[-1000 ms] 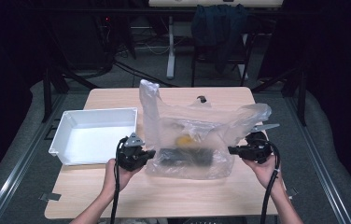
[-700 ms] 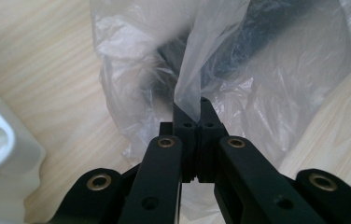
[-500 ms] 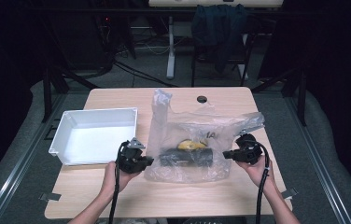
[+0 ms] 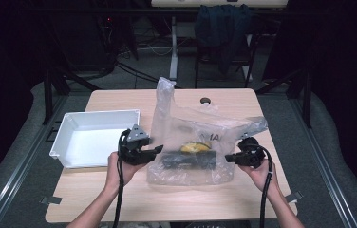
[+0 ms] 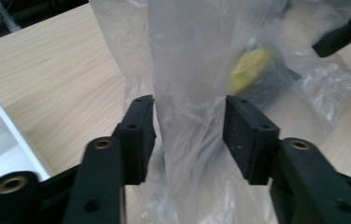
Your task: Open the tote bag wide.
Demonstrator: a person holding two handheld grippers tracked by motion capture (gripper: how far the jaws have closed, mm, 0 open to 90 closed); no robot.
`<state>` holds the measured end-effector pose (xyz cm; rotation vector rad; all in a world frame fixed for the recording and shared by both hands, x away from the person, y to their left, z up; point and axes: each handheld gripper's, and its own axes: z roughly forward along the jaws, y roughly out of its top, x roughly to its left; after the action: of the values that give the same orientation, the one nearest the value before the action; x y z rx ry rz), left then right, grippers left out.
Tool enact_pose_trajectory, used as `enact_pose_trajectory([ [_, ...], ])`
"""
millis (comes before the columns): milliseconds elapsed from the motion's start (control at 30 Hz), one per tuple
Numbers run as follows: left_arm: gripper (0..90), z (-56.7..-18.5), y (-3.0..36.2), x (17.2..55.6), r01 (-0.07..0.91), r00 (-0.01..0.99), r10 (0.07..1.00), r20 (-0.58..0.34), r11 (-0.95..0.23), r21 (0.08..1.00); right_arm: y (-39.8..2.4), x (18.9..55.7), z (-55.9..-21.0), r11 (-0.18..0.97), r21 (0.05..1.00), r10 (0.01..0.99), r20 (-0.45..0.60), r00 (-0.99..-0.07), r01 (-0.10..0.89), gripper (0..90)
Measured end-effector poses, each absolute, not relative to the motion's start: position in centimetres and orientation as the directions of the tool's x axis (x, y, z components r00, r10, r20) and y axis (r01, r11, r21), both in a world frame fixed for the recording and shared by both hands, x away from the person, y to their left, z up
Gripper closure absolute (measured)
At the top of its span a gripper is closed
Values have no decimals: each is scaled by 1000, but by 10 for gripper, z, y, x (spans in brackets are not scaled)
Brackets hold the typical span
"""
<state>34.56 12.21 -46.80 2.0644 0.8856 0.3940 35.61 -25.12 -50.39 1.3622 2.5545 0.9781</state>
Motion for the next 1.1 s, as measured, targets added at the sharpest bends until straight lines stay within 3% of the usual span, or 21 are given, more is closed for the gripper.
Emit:
enact_pose_trajectory([
  [67,731,-477,123,350,469,711,700,-71,-396,789,-250,356,-504,399,573,772,212,-600,716,894],
  [100,848,-481,124,351,477,714,696,-79,-400,782,-250,356,-506,410,579,760,210,-615,705,894],
  [167,898,-486,125,353,492,712,695,-97,-395,776,-250,356,-507,408,579,762,209,-613,706,893],
  [333,900,-493,127,354,508,713,693,-112,-400,763,-252,356,-506,406,586,763,204,-613,701,877],
  [533,900,-497,129,354,519,721,680,-132,-404,753,-259,351,-501,384,615,757,218,-616,689,640],
  [733,900,-499,133,353,521,727,672,-144,-403,753,-266,344,-481,330,702,770,187,-610,631,510],
  [1000,900,-504,136,351,537,732,664,-156,-421,731,-261,363,-471,293,720,804,170,-569,629,572],
  [1100,900,-505,136,349,537,731,665,-153,-423,730,-256,373,-476,299,703,810,171,-561,645,743],
])
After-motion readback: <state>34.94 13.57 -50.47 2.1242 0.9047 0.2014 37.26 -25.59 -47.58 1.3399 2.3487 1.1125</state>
